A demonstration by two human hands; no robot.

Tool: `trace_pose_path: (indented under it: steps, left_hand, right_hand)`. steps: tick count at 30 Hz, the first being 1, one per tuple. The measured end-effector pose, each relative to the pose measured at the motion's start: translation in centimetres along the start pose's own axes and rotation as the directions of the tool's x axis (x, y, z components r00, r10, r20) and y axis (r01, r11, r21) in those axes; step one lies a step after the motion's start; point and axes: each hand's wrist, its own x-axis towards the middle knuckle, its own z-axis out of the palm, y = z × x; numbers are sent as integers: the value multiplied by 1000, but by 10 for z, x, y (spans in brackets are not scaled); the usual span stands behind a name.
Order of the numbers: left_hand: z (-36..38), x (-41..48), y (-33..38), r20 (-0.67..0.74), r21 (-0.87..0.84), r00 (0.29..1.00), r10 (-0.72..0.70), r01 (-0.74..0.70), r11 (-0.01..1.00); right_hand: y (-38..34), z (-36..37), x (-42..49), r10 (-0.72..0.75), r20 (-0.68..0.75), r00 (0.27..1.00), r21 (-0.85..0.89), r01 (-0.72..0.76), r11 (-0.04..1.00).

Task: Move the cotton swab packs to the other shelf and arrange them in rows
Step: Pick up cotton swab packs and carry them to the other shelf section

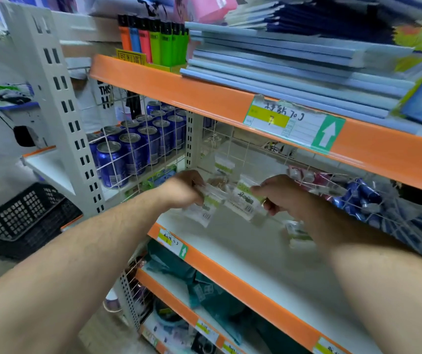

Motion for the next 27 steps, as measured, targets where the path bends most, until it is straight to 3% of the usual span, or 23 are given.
trace_pose_path:
  steps: [9,18,27]
  left_hand:
    - [-8,-1,1,39,-124,999,-31,36,992]
    - [-12,4,2,98,-212,995,-32,53,976]
    - [9,17,4,175,-220,984,40,-1,976]
  right_hand:
    - [-5,-2,1,-105,60,993,-1,105,994]
    - [-11,-2,-10,-115,113,987,-53,122,991]
    - [-9,4,-36,-84,126,988,-258,115,959]
